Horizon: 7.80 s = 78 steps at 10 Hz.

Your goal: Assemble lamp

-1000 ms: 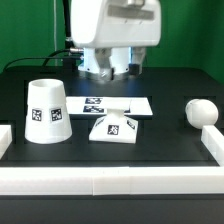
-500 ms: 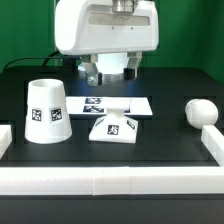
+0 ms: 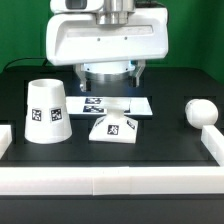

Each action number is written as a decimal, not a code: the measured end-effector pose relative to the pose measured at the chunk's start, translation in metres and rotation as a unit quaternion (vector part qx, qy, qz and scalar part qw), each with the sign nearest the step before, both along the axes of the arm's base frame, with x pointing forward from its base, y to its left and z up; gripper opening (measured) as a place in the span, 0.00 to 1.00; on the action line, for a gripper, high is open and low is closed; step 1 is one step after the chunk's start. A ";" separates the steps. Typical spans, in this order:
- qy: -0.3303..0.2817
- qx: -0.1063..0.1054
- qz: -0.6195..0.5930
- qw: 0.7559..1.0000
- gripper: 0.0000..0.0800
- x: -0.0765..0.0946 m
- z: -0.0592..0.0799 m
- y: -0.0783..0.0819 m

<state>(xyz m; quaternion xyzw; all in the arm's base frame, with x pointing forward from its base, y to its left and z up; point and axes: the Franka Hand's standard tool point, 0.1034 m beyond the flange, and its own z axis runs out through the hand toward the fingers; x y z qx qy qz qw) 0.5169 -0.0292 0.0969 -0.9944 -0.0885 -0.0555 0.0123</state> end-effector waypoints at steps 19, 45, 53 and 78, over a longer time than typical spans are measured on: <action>0.015 0.024 -0.193 0.981 0.87 -0.042 -0.049 0.010; -0.033 0.045 -0.088 0.995 0.66 0.072 -0.047 0.125; -0.044 0.046 -0.087 0.994 0.66 0.091 -0.047 0.124; 0.214 0.038 -0.171 0.961 0.87 -0.026 -0.033 0.150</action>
Offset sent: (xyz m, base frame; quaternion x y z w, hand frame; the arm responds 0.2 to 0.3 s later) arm -0.0092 -0.0166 -0.0047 -0.0048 -0.0198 0.2359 0.9716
